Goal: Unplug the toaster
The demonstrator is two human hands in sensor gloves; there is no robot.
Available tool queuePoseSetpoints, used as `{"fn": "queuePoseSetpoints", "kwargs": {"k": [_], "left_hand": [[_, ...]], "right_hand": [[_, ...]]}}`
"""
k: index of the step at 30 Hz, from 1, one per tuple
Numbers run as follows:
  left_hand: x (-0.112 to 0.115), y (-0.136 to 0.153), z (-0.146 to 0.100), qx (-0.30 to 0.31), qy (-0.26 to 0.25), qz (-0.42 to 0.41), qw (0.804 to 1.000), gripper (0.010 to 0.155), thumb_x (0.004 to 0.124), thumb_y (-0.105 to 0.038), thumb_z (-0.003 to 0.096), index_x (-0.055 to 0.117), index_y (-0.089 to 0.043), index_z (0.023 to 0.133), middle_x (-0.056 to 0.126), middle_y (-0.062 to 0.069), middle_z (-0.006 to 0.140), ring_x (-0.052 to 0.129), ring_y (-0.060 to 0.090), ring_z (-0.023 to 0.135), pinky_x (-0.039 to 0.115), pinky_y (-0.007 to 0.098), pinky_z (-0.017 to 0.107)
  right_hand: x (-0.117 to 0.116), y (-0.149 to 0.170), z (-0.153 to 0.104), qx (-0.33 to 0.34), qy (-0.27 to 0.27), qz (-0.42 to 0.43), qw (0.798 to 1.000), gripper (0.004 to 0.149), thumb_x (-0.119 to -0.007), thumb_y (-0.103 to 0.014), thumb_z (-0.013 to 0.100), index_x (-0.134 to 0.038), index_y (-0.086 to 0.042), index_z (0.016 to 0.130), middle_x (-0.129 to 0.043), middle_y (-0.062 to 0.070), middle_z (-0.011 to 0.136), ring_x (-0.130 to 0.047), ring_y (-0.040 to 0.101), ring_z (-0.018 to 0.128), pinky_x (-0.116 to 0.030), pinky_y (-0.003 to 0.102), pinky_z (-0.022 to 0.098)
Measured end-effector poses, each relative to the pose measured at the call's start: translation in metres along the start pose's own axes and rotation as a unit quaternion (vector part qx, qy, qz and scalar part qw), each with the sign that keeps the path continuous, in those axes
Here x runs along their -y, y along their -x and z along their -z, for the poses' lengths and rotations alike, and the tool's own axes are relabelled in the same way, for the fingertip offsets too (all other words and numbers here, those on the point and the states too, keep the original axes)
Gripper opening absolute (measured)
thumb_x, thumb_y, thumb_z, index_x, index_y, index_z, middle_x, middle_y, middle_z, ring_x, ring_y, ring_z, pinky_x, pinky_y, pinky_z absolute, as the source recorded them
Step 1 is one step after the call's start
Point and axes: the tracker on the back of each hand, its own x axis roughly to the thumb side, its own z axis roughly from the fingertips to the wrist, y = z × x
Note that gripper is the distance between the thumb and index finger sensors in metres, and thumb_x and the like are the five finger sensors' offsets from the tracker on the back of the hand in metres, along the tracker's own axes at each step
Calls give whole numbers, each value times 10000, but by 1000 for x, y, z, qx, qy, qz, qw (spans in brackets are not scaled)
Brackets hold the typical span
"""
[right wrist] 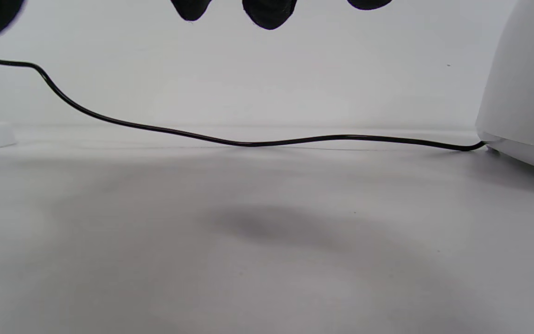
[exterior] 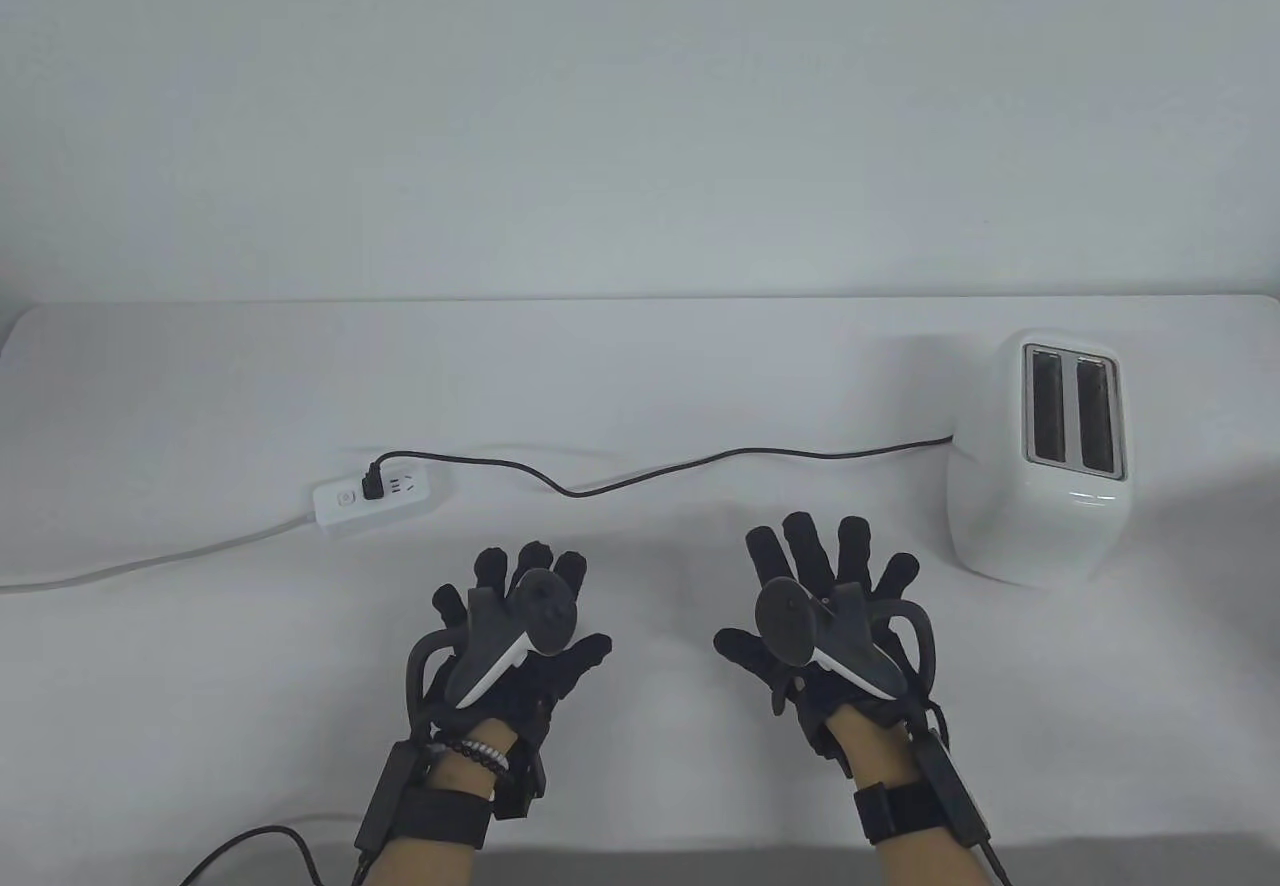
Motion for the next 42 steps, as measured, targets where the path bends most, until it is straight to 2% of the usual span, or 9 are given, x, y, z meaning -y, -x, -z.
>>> {"fn": "queuePoseSetpoints", "kwargs": {"k": [6,9,14,21,25,30,37,40,42], "left_hand": [[-33,38,2,-62,-44,-69,995,889,694,-701,448,192,-566,1170,185,-144,1361,123,338,1286,176,701,877],[-58,69,7,-99,-101,-51,989,906,715,-693,441,206,-540,1175,232,-110,1358,185,359,1279,225,708,869],[-84,107,19,-160,-110,-57,979,920,744,-682,436,182,-579,1157,202,-160,1360,143,321,1296,177,692,890],[-102,152,54,-253,-73,-77,962,983,800,-657,442,92,-638,1122,93,-239,1355,44,251,1318,87,664,919],[-100,170,80,-308,-26,-73,948,1006,815,-644,455,53,-651,1112,55,-273,1351,-5,228,1319,46,653,924],[-81,183,105,-375,27,-30,926,1028,791,-655,475,-32,-649,1090,0,-285,1345,-49,210,1318,2,638,927],[-59,182,130,-354,80,-41,931,989,780,-578,530,-69,-713,1021,-5,-348,1323,-52,176,1321,-12,609,942],[-51,179,137,-342,101,-46,933,865,756,-526,557,77,-762,1038,137,-357,1332,27,155,1336,3,602,954],[-51,178,137,-346,86,-49,933,850,757,-517,544,136,-765,1069,247,-332,1334,118,156,1348,27,604,964]], "right_hand": [[1,6,-2,-1,-4,8,1000,1024,-658,-785,287,-275,-287,1096,-251,128,1183,-262,618,998,-286,875,542],[1,6,-1,-1,-2,14,1000,1023,-660,-785,285,-279,-289,1095,-252,127,1184,-263,617,999,-286,875,544],[1,6,0,3,0,17,1000,1019,-670,-777,286,-287,-291,1095,-262,124,1184,-272,614,1003,-290,873,549],[4,7,-3,1,13,23,1000,1015,-674,-774,287,-298,-289,1095,-283,122,1184,-289,611,1004,-297,872,552],[6,8,-3,-2,18,27,999,1013,-676,-773,287,-302,-290,1095,-289,121,1184,-290,611,1005,-298,872,552],[6,11,-4,-5,19,24,1000,1012,-675,-773,288,-307,-286,1095,-301,123,1183,-300,613,1003,-304,872,549],[6,15,-2,-7,17,27,999,1008,-676,-772,289,-307,-289,1094,-309,119,1184,-311,611,1004,-304,871,551],[6,16,-2,-7,19,30,999,1008,-677,-771,288,-310,-289,1094,-315,118,1184,-318,611,1004,-305,871,551],[7,17,-2,-8,21,32,999,1005,-677,-770,290,-313,-288,1094,-322,116,1183,-319,611,1005,-307,870,552]]}}
